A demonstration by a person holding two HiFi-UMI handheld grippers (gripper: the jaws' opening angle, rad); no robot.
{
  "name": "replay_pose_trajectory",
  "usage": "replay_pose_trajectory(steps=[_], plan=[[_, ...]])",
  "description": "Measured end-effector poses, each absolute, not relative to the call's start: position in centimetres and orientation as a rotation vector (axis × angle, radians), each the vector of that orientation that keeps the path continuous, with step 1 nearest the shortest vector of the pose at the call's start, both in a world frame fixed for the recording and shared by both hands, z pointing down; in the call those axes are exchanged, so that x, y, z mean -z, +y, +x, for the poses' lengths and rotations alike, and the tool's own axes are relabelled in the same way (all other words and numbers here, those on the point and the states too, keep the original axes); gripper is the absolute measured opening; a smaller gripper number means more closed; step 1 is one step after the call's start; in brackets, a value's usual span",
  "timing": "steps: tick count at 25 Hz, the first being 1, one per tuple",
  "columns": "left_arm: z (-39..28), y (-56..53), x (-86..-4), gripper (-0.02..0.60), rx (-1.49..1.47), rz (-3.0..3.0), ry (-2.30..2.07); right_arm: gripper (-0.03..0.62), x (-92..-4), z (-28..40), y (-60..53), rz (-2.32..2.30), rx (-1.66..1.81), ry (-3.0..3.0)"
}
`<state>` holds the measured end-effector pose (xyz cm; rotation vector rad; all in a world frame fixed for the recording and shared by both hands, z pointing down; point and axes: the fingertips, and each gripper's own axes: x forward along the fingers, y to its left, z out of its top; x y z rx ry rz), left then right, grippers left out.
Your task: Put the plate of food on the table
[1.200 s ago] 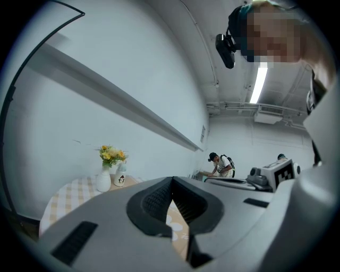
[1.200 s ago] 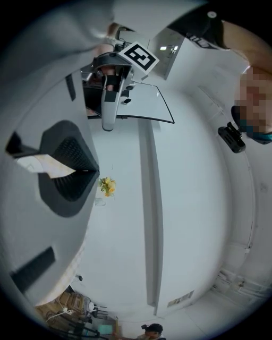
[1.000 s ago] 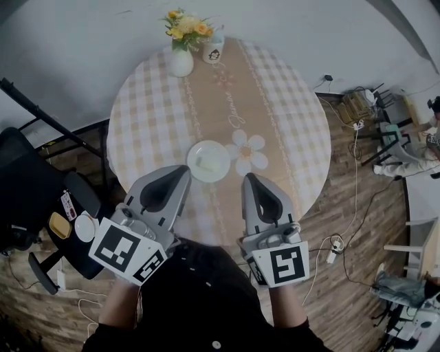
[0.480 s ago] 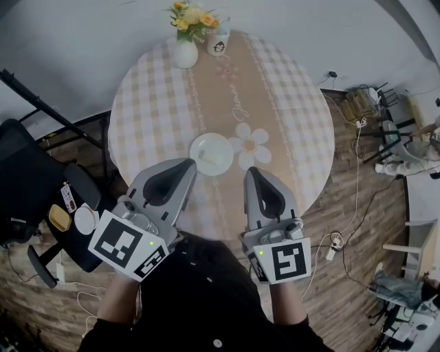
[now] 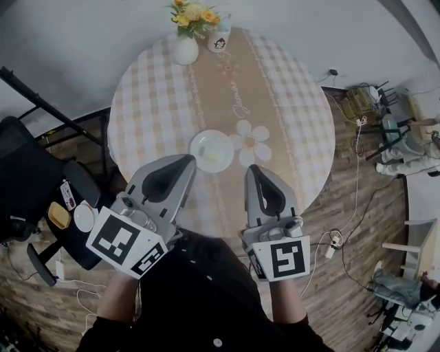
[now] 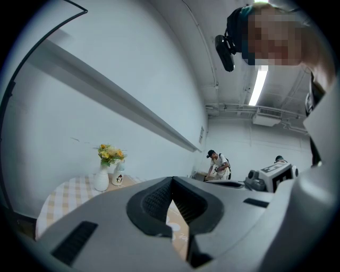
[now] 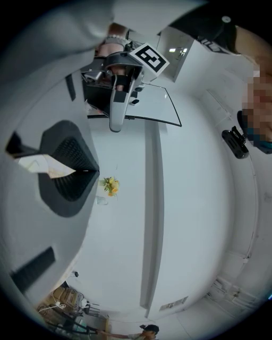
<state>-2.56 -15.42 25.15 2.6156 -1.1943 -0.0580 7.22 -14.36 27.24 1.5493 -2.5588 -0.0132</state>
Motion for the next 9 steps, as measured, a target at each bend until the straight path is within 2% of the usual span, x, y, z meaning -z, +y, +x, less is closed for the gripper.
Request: replay_pose_trajectory(steps=[9], plan=[[-2.71,-15.4,-25.22,0.002,0.074,2.616,-1.193,0.0,-27.48,7.1,-14.3,1.544,0.017,-2.56]])
